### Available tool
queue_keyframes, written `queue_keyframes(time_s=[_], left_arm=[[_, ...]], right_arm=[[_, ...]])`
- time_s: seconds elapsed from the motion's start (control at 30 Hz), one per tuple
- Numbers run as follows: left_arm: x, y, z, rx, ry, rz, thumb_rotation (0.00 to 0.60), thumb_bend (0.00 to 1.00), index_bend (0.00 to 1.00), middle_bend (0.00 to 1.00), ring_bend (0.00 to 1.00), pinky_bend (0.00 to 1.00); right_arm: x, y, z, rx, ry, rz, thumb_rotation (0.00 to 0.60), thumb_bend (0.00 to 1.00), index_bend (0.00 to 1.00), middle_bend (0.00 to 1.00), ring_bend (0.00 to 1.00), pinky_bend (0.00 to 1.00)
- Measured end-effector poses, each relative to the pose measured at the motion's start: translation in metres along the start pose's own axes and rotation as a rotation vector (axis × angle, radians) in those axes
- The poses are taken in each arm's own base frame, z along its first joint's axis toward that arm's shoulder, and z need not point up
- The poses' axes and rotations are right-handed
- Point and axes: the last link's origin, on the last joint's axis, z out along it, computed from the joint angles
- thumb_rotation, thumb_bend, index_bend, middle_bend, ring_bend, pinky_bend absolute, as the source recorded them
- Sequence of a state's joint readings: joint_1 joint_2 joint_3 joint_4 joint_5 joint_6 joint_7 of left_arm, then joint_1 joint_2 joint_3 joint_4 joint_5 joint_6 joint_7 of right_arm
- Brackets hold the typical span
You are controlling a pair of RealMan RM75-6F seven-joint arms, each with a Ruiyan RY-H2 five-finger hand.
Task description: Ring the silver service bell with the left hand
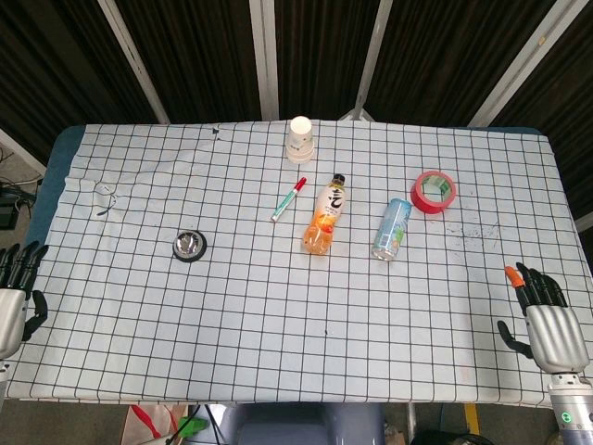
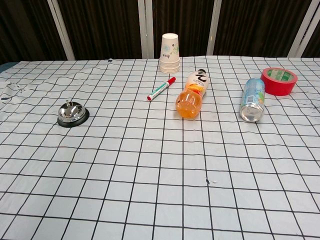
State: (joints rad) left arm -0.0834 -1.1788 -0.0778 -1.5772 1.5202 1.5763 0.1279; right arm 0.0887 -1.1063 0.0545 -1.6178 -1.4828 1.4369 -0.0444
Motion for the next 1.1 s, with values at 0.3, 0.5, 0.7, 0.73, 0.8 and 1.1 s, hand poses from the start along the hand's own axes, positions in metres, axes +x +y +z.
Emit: queue_keyframes(time_s=[0.3,0.5,0.7,0.73,0.8,1.1], left_arm=[[0.001,0.002,-0.002,-0.008,0.002,0.0,0.6,1.0,0.05,0.06,0.0,0.05],[-0.001,0.002,-0.001,-0.012,-0.009,-0.002,0.6,1.0,0.05,0.06,0.0,0.05],[-0.003,0.004,0.0,-0.017,-0.024,0.003,0.6,1.0,0.05,0.06,0.0,0.05],[-0.004,0.005,0.001,-0.019,-0.03,0.006,0.6,1.0,0.05,0.06,0.0,0.05],[-0.006,0.007,0.001,-0.023,-0.042,0.011,0.6,1.0,0.05,0.06,0.0,0.05],[-0.018,0.022,0.023,-0.073,-0.103,0.004,0.6,1.0,0.05,0.06,0.0,0.05]], right_arm=[[0.001,0.0,-0.001,0.005,0.002,0.0,0.6,0.39,0.09,0.0,0.02,0.1],[0.0,0.001,-0.001,-0.003,0.001,0.002,0.6,0.39,0.09,0.0,0.02,0.09],[0.001,0.0,-0.001,0.005,0.012,0.001,0.6,0.39,0.09,0.0,0.02,0.1],[0.002,0.0,-0.001,0.006,0.02,0.002,0.6,0.39,0.09,0.0,0.02,0.1],[0.004,0.001,-0.001,0.011,0.044,0.006,0.6,0.39,0.09,0.0,0.02,0.1],[0.004,0.005,0.0,0.007,0.065,0.006,0.6,0.39,0.09,0.0,0.02,0.1]])
